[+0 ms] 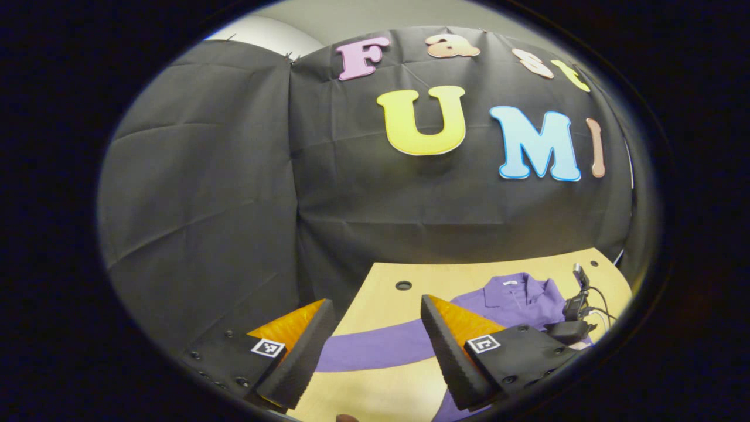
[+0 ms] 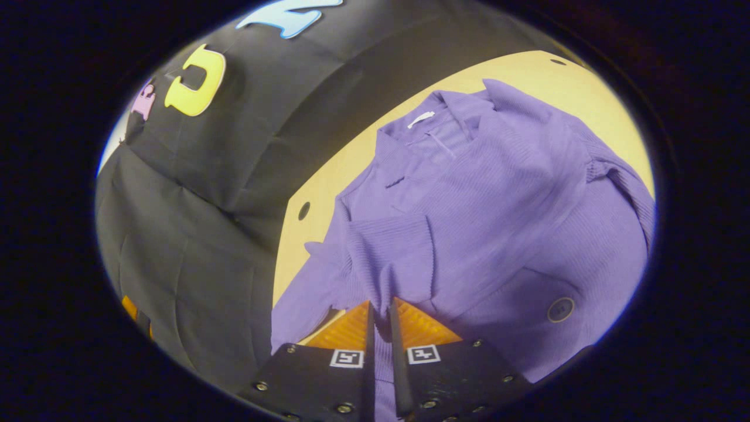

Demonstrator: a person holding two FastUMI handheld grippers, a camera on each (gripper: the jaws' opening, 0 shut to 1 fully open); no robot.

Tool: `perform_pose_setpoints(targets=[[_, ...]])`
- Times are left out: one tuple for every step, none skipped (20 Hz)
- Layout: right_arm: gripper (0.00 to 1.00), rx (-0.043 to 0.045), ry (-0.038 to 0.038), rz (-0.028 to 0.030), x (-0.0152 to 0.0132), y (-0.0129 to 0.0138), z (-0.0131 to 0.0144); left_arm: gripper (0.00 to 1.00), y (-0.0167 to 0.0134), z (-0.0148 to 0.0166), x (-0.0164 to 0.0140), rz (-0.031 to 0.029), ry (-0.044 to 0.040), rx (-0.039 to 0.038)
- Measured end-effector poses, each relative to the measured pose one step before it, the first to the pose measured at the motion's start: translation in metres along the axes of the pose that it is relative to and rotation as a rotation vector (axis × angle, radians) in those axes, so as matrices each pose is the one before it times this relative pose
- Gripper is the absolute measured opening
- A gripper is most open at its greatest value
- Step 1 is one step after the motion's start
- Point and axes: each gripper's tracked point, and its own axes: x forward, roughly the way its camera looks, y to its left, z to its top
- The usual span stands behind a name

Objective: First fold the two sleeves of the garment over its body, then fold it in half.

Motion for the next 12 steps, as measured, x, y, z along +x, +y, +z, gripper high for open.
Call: perform_pose_setpoints(targets=[[0.27,-0.00624,-0.00222,0.00799,-0.00266,0.00263,0.00125,0.97,-0.00009,-0.00332,0.00115,0.00058,0.00399,-0.00792],[0.42,-0.00324,-0.00214,0.01065,-0.00302,0.00317,0.00161,0.98,0.00101,-0.00394,0.00055,0.00213,0.00526,-0.00283],[0.56,-0.00425,-0.00294,0.00462,-0.00292,0.00234,0.00045,0.97,0.00128,-0.00403,0.00042,0.00174,0.00454,0.00119],[0.71,-0.00734,-0.00473,-0.00251,-0.00187,-0.00041,0.00218,0.98,0.00182,-0.00362,0.00159,0.00175,0.00181,0.00131],[0.75,-0.00576,-0.00421,0.00103,-0.00142,0.00148,0.00132,0.98,0.00326,-0.00382,0.00011,0.00233,0.00065,0.00189],[0.74,-0.00292,0.00049,0.00269,-0.00191,0.00126,0.00105,0.98,0.00180,-0.00439,0.00160,0.00229,0.00256,0.00242],[0.74,-0.00229,-0.00049,0.00662,-0.00437,0.00312,-0.00066,0.98,0.00219,-0.00496,0.00223,0.00048,0.00337,0.00384],[0.75,-0.00458,-0.00238,0.00348,-0.00483,0.00275,0.00083,0.98,0.00328,-0.00648,0.00285,0.00397,0.00413,0.00292],[0.75,-0.00380,-0.00363,0.00342,-0.00608,0.00306,0.00098,0.98,0.00296,-0.00546,0.00483,0.00327,0.00113,-0.00263],[0.75,-0.00274,-0.00320,0.00457,-0.00413,0.00311,0.00180,0.98,0.00295,-0.00594,0.00573,0.00238,0.00169,-0.00454],[0.75,-0.00231,-0.00203,0.00214,-0.00282,0.00174,0.00096,0.98,0.00255,-0.00714,0.00632,0.00316,0.00327,-0.00536],[0.75,-0.00356,-0.00088,0.00211,-0.00474,0.00209,0.00213,0.98,0.00127,-0.00739,0.00741,0.00075,0.00747,-0.00603]])
